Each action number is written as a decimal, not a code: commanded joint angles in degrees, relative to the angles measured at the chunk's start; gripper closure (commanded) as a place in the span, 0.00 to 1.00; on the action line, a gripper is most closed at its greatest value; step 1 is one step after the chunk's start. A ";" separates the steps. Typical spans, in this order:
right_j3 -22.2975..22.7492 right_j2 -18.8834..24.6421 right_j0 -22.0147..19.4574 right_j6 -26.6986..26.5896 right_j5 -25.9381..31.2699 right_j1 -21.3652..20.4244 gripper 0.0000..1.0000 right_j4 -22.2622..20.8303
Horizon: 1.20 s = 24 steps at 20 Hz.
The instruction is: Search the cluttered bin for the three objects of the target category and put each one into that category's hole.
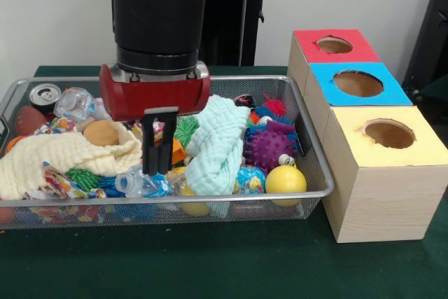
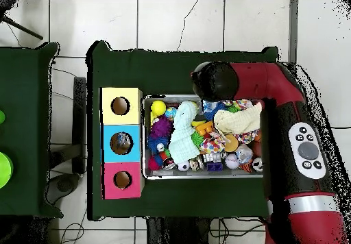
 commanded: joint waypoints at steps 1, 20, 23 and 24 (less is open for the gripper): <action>4.01 2.47 -1.43 -11.95 -0.02 3.12 1.00 -3.06; 3.97 0.68 0.02 -9.35 3.58 3.25 0.00 -3.29; 3.50 -0.58 0.89 -5.86 4.22 3.42 0.00 -2.79; 3.45 -1.30 1.24 -4.09 4.45 3.30 0.00 -2.56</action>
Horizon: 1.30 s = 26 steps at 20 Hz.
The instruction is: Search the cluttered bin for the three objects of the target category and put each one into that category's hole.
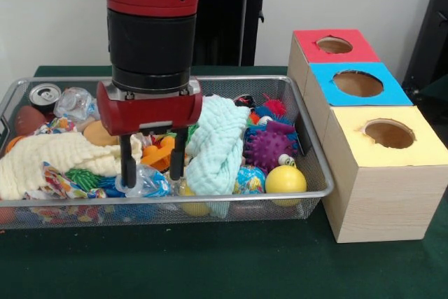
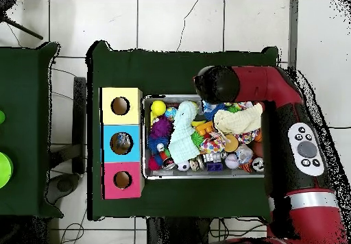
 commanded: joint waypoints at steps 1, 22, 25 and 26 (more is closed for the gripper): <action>3.30 -2.43 2.27 -1.48 4.99 1.25 0.00 -1.54; -0.95 -26.12 12.08 39.84 5.68 6.14 0.00 13.80; -2.12 -27.35 12.28 41.73 3.25 7.51 0.00 14.32; -2.27 -27.61 12.20 42.02 2.51 7.65 0.00 14.58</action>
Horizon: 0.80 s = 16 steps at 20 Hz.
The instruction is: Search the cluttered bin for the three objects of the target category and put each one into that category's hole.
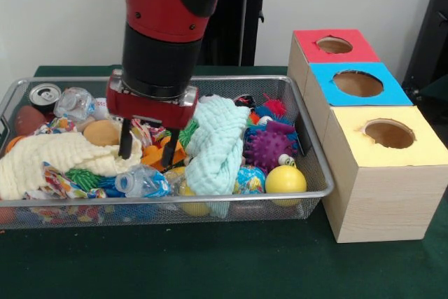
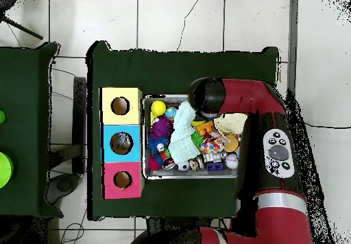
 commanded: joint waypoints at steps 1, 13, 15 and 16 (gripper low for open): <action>-1.01 -5.16 -0.18 18.67 0.69 3.91 0.00 3.11; 2.62 -10.54 0.10 30.03 -3.03 5.41 0.00 9.88; 5.04 -11.36 0.36 31.90 -4.27 4.90 0.00 11.67; 6.69 -11.54 0.45 32.46 -5.16 4.46 0.00 12.45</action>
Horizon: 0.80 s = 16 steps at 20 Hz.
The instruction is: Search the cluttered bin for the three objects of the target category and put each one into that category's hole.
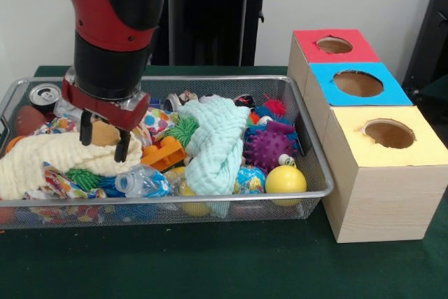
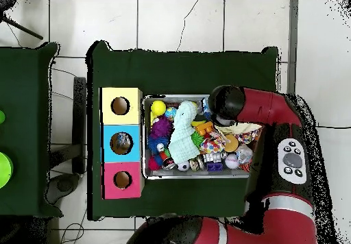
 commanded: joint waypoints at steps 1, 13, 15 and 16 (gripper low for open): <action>7.47 -2.57 0.57 22.95 -5.46 1.15 0.00 5.79; 13.23 -5.15 3.89 24.91 -12.13 0.07 0.00 9.25; 14.32 -5.54 4.66 25.02 -12.01 -0.18 0.00 10.07; 15.15 -5.69 5.06 25.27 -12.76 -0.35 0.00 10.44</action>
